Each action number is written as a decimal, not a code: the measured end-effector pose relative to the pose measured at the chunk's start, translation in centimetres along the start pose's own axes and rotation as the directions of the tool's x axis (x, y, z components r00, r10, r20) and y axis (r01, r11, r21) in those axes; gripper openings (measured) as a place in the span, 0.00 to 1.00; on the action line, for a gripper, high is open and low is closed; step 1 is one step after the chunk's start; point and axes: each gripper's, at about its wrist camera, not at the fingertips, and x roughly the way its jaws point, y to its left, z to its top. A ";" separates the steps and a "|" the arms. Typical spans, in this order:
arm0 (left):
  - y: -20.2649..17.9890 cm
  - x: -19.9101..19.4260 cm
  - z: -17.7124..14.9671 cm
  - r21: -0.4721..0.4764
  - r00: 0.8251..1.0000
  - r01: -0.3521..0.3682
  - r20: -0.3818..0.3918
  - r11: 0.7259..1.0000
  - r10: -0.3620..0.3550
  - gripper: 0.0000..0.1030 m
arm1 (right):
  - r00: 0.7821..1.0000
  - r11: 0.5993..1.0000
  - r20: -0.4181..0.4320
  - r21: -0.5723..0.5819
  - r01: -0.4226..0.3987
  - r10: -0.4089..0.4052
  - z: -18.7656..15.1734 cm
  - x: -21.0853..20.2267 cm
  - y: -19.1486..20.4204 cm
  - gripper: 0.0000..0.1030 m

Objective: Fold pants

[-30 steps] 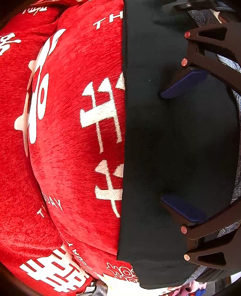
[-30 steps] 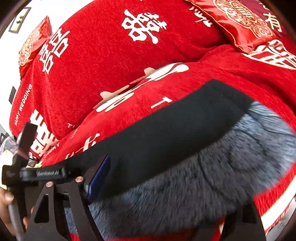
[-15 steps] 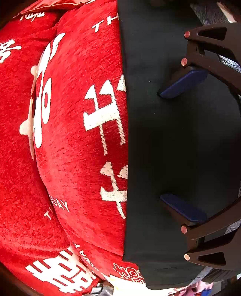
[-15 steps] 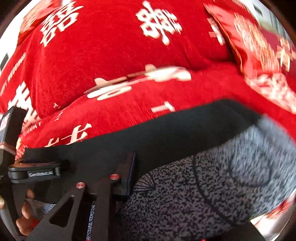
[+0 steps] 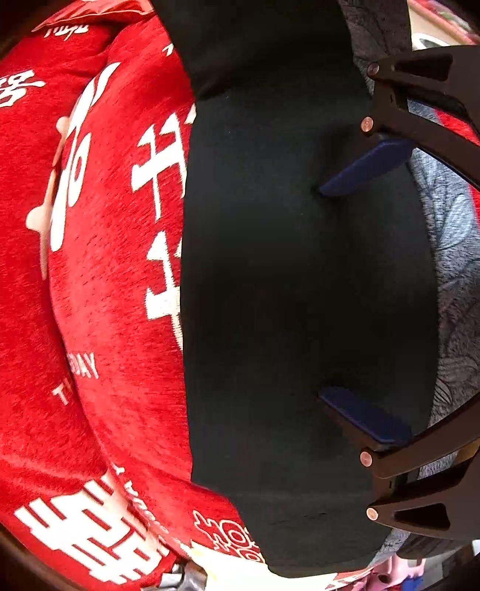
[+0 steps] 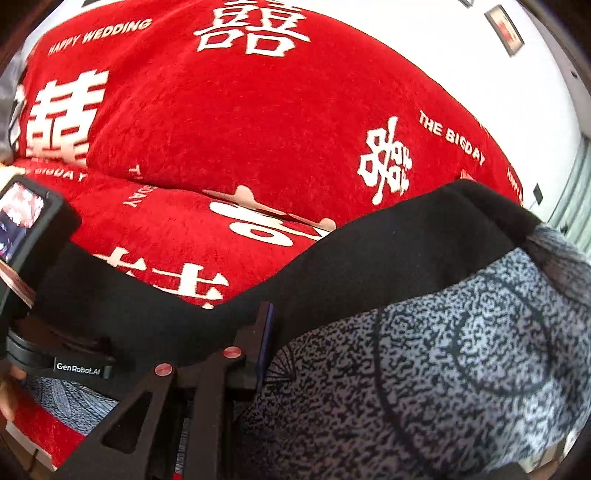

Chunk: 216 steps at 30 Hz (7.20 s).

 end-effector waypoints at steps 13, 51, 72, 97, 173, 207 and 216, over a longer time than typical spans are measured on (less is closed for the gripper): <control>20.0 -3.3 -1.6 -0.351 0.994 0.093 0.081 0.932 -0.069 1.00 | 0.990 0.883 0.109 -0.452 0.126 -0.085 0.8 -2.1 15.2 0.18; 17.8 0.0 -3.5 -0.119 0.999 -0.048 0.008 0.992 0.049 1.00 | 0.988 0.795 -0.075 -0.588 -0.152 0.134 -3.5 -8.2 19.1 0.81; 15.1 -1.4 -4.7 -0.061 0.994 -0.082 0.068 0.995 0.086 1.00 | 0.810 0.829 -0.209 0.266 -0.492 0.548 -0.2 -2.2 2.4 0.81; 14.9 -1.6 -5.2 -0.085 0.994 -0.069 0.082 0.994 0.076 1.00 | 0.895 0.952 -0.330 0.154 -0.264 0.301 -1.2 -0.7 8.4 0.98; 45.2 -3.5 -10.2 0.056 0.762 0.602 0.258 0.797 -0.594 1.00 | 0.407 0.159 -0.409 -0.519 -0.840 0.817 15.5 -8.5 36.6 0.16; 36.1 -10.8 -5.3 0.029 0.960 0.278 -0.020 0.960 -0.278 0.26 | 0.609 0.136 -0.625 -0.635 -0.761 0.488 7.8 0.1 33.0 0.78; 34.3 -12.3 -5.4 0.055 0.975 0.224 -0.024 0.973 -0.223 0.26 | 0.600 0.273 -0.530 -0.569 -0.776 0.599 12.6 -1.5 28.7 0.71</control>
